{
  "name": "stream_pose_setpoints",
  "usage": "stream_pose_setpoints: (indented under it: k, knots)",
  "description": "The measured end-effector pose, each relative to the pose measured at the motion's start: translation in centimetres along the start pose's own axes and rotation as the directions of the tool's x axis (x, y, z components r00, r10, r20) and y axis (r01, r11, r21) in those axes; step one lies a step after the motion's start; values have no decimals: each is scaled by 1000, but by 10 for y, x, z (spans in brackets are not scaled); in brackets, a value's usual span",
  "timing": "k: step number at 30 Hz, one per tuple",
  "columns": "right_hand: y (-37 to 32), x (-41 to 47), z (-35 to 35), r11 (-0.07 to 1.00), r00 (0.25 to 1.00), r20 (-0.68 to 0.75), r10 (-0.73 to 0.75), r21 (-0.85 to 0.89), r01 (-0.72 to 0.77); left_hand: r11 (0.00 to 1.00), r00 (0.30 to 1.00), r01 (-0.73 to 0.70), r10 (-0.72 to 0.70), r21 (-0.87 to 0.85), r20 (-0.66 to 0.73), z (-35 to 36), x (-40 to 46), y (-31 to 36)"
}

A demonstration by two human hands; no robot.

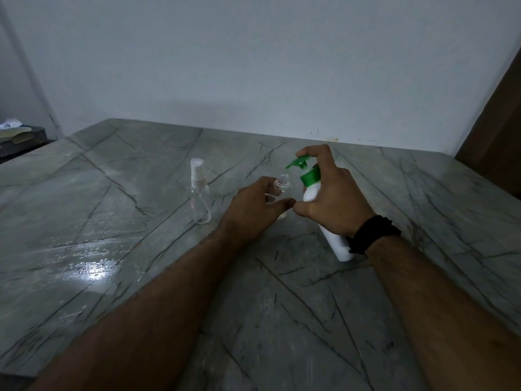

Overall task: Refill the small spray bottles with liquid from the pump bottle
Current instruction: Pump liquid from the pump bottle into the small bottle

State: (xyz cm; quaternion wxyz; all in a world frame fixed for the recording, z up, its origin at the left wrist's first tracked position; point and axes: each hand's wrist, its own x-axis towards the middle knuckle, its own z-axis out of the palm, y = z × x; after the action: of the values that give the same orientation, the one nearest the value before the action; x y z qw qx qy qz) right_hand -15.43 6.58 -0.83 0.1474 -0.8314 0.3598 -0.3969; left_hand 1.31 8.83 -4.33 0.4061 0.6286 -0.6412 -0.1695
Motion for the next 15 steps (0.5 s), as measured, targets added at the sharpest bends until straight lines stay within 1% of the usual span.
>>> stream_pose_setpoints:
  k: [5,15]
  knots:
    - [0,1,0,1000,1000,7,22,4,-22,1000,1000,-4,4,5,2,0,1,-1]
    - [0,1,0,1000,1000,17,17,10,-18,1000,1000,15,-15,9,15,-1,1,2]
